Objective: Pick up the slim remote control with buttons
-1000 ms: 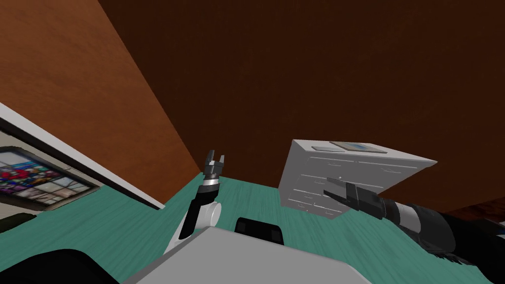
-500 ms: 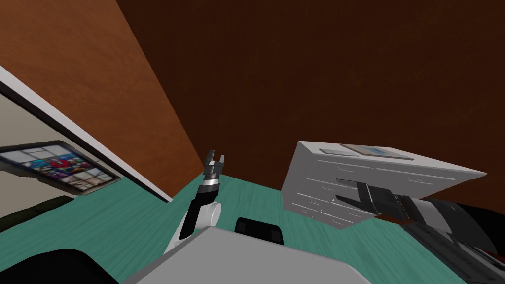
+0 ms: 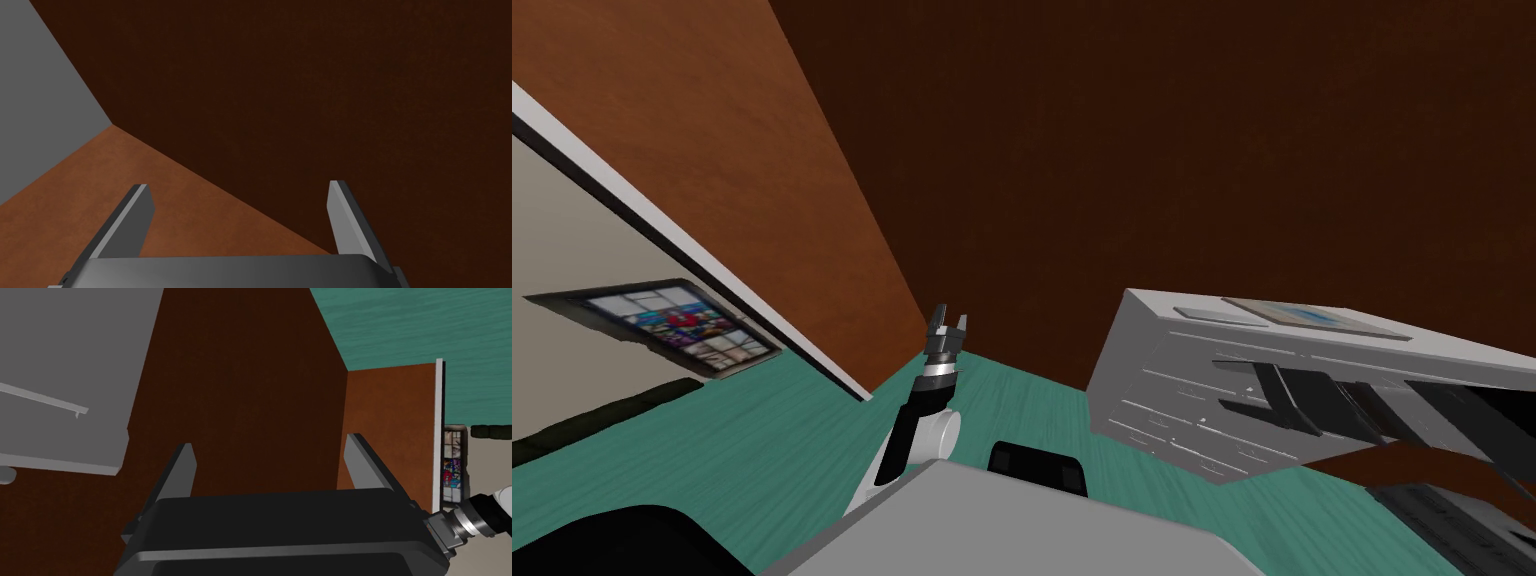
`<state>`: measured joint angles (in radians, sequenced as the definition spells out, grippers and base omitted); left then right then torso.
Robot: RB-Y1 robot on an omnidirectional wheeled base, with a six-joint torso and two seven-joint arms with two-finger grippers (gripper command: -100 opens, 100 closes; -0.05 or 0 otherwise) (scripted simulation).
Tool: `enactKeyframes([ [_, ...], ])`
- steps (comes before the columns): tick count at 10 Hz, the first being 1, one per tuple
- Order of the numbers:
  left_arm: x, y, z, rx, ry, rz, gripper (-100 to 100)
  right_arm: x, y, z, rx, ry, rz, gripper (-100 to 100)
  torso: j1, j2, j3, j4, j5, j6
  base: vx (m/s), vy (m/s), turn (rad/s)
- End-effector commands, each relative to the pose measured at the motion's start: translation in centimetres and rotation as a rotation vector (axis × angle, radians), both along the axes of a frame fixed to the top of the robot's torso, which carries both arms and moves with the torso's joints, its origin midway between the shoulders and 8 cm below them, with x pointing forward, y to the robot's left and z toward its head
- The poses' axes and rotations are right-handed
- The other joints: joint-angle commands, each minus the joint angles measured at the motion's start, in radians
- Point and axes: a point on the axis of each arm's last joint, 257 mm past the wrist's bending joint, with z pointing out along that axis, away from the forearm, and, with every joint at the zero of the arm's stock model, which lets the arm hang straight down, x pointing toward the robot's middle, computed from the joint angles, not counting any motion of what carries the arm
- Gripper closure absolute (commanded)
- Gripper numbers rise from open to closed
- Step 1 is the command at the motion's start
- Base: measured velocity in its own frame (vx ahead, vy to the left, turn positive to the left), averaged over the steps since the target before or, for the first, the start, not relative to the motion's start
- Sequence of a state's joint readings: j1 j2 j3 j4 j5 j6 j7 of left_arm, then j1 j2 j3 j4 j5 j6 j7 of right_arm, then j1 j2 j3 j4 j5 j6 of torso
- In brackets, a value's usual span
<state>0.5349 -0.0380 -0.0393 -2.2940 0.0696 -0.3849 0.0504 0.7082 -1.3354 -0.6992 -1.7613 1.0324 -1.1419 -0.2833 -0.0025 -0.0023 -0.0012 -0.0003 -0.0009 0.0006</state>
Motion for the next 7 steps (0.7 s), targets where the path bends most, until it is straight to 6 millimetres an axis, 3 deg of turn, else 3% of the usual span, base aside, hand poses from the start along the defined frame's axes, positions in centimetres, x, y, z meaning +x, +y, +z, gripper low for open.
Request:
enactKeyframes([
  [1, 0.0, 0.0, 0.0, 0.000, 0.000, 0.000, 0, -0.1, -1.7, 0.8, -0.086, 0.029, 0.014, -100, 0.000, 0.000, 0.000, 0.000, 0.000, 0.000, 0.035, -0.027, 0.114],
  [4, 0.0, 0.0, 0.0, 0.000, 0.000, 0.000, 0, 0.0, -2.9, 1.9, -0.171, 0.059, 0.039, -100, -0.001, -0.001, -0.001, 0.000, 0.000, -0.001, 0.033, -0.034, 0.089],
  [6, 0.0, 0.0, 0.0, 0.000, 0.000, 0.000, 0, -0.2, -5.1, 3.3, -0.286, 0.112, 0.054, -100, -0.001, -0.002, -0.001, 0.000, 0.000, 0.000, 0.059, -0.062, 0.147],
  [7, 0.0, 0.0, 0.0, 0.000, 0.000, 0.000, 0, 0.0, -4.9, 4.0, -0.302, 0.111, 0.069, -100, -0.003, -0.003, -0.002, -0.001, -0.001, -0.001, 0.051, -0.079, 0.056],
])
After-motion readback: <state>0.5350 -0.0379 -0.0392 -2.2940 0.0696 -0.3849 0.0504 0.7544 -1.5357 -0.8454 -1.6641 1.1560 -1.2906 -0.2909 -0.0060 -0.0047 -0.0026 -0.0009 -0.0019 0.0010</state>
